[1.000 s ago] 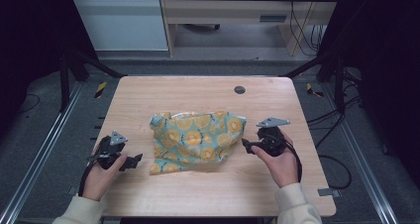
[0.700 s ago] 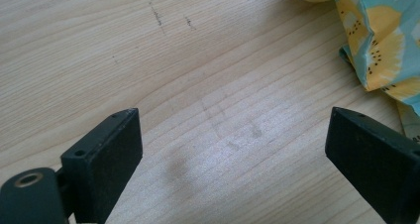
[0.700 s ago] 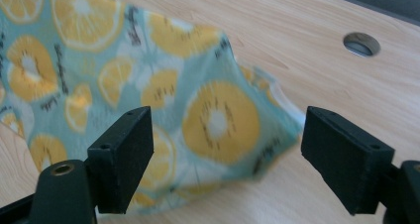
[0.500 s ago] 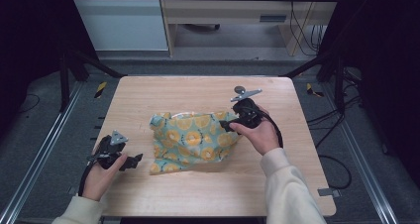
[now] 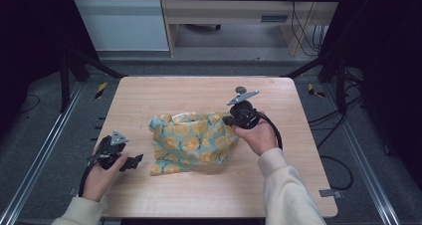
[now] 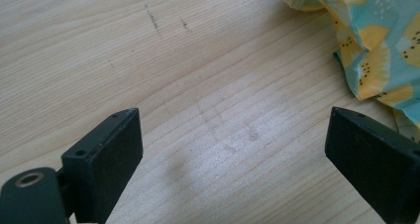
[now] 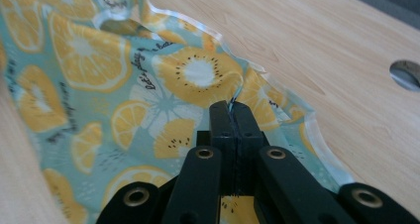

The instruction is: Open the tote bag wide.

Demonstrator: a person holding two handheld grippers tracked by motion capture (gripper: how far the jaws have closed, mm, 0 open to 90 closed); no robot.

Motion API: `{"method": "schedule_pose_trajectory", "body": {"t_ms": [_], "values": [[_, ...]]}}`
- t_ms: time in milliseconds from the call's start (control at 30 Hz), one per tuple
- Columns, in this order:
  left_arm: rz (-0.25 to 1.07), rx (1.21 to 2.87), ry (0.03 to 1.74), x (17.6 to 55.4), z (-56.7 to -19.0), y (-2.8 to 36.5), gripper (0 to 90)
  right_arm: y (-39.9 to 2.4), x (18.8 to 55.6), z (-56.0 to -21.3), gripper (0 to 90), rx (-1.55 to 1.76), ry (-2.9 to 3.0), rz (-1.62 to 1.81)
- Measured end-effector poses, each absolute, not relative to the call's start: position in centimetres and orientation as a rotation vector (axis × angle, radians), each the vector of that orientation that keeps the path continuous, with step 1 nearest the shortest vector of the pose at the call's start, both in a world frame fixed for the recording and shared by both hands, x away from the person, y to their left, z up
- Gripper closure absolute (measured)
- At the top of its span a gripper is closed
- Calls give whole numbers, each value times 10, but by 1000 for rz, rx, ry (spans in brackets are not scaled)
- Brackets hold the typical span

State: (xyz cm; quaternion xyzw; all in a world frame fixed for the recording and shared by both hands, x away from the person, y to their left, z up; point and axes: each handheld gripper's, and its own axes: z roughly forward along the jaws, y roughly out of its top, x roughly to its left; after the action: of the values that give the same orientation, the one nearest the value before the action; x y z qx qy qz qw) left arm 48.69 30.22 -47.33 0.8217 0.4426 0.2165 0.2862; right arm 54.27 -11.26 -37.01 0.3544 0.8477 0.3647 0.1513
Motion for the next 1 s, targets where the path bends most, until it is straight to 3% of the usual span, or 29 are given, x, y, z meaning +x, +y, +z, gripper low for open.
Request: {"method": "schedule_pose_trajectory", "body": {"t_ms": [567, 1000], "values": [[584, 2201, 1188, 486, -473, 303, 75, -109, 466, -330, 900, 774, 2333, 1259], [585, 2149, 1123, 484, -444, 303, 143, -111, 414, -360, 900, 706, 2379, 1309]]}}
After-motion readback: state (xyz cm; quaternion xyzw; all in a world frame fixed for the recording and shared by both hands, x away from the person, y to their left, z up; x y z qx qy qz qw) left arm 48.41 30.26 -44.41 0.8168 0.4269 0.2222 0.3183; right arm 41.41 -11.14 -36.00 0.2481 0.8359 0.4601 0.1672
